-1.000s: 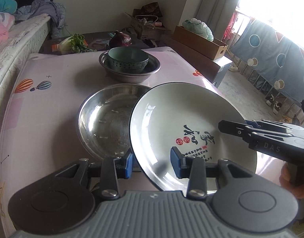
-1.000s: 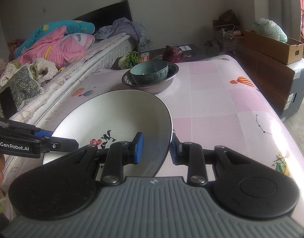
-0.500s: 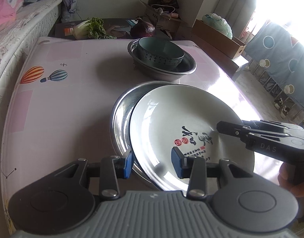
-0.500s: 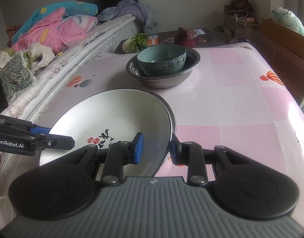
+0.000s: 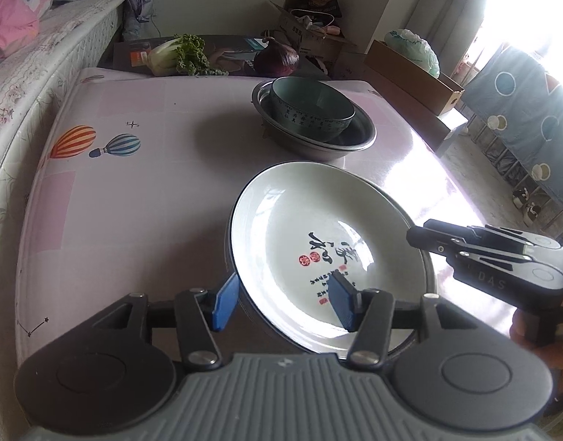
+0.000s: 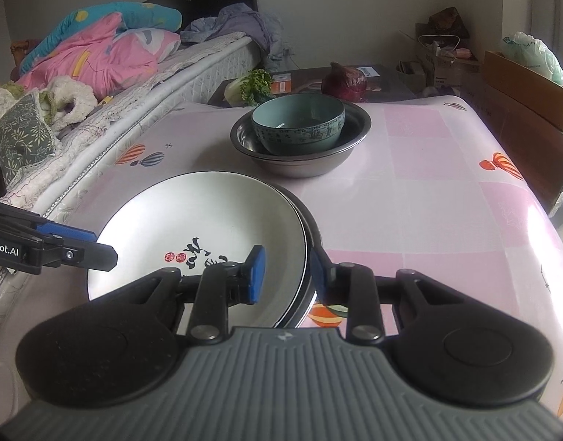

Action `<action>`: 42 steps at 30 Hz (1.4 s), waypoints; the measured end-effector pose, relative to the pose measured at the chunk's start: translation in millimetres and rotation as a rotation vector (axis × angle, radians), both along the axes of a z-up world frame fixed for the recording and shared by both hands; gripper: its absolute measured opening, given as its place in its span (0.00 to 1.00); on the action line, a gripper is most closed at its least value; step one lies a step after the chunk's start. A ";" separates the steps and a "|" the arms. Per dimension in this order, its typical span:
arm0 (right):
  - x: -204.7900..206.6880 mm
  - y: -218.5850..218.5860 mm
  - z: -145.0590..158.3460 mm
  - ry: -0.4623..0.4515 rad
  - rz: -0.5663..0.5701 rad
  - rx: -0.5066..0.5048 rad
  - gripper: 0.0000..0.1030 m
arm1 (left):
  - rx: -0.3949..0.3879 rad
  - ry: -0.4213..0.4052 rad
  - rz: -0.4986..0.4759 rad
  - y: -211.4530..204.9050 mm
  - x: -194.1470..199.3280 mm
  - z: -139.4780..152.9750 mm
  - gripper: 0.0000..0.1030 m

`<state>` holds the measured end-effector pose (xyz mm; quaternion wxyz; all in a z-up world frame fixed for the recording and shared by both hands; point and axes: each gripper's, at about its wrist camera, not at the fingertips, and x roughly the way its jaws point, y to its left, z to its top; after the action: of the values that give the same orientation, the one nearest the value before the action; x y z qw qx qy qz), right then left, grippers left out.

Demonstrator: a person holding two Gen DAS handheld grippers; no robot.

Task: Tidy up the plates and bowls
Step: 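Lower the white plate onto the steel plates and open both grippers, then move both grippers to the steel bowl holding the green bowl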

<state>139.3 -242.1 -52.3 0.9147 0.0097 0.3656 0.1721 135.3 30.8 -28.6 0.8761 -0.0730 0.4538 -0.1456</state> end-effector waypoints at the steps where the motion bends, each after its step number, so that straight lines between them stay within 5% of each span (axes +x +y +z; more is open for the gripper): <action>1: -1.1 1.6 0.3 -0.002 0.002 0.000 0.26 | -0.007 -0.009 -0.003 -0.1 -1.7 2.7 0.55; 10: -18.7 -3.1 12.1 -0.029 -0.020 0.025 0.28 | 0.044 -0.044 0.006 -10.9 -8.1 10.7 0.61; 23: -51.0 -31.8 23.8 -0.040 -0.084 0.042 0.74 | 0.176 -0.071 -0.008 -50.8 -19.4 18.4 0.79; 33: -67.0 -43.1 33.1 -0.049 -0.122 0.019 0.85 | 0.222 -0.037 0.010 -64.9 -20.8 17.0 0.83; 38: -70.8 -45.5 34.2 -0.051 -0.150 -0.019 0.99 | 0.233 -0.031 0.024 -68.1 -21.0 17.4 0.83; 42: -73.2 -47.8 37.7 -0.056 -0.188 -0.059 0.99 | 0.206 -0.048 0.039 -67.6 -24.2 20.0 0.84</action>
<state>66.1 -289.8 -14.7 0.9366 0.0120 0.3422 0.0750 111.1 -36.8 -8.7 0.8921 0.0121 0.4440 -0.0830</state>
